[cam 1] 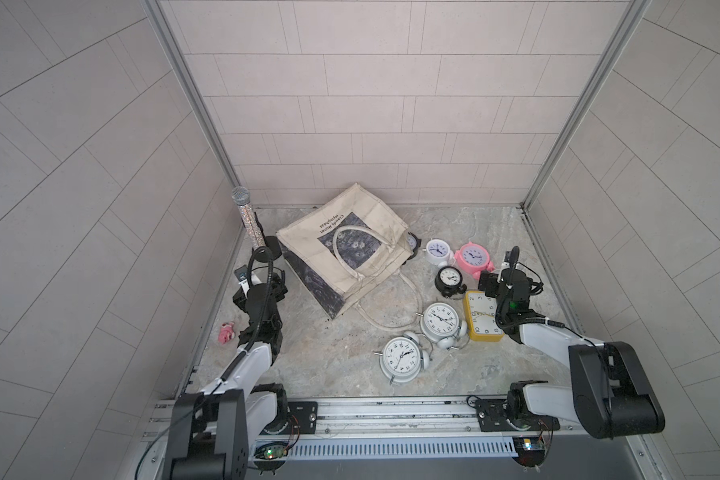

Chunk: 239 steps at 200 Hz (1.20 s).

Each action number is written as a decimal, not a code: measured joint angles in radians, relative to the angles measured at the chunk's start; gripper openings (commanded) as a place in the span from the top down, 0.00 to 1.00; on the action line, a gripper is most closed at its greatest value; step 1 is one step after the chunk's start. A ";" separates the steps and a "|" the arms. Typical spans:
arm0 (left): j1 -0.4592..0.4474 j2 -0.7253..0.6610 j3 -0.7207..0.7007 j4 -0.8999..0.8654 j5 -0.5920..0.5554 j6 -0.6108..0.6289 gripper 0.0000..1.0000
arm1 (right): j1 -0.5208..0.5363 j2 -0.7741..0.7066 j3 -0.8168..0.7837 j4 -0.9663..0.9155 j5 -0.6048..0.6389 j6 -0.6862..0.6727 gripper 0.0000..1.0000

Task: Take the alarm clock out of the canvas bag
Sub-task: Reset both arms

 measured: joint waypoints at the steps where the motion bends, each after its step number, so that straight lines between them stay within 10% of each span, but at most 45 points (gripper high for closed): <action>1: 0.000 0.010 -0.002 0.009 0.003 0.002 0.12 | 0.001 0.004 -0.002 0.009 -0.002 -0.003 0.00; 85: -0.006 0.456 -0.008 0.385 0.153 0.089 0.08 | 0.064 0.269 -0.093 0.449 -0.041 -0.111 0.00; 239: -0.029 0.438 0.068 0.362 0.230 0.158 0.00 | 0.064 0.269 -0.052 0.443 -0.010 -0.118 0.00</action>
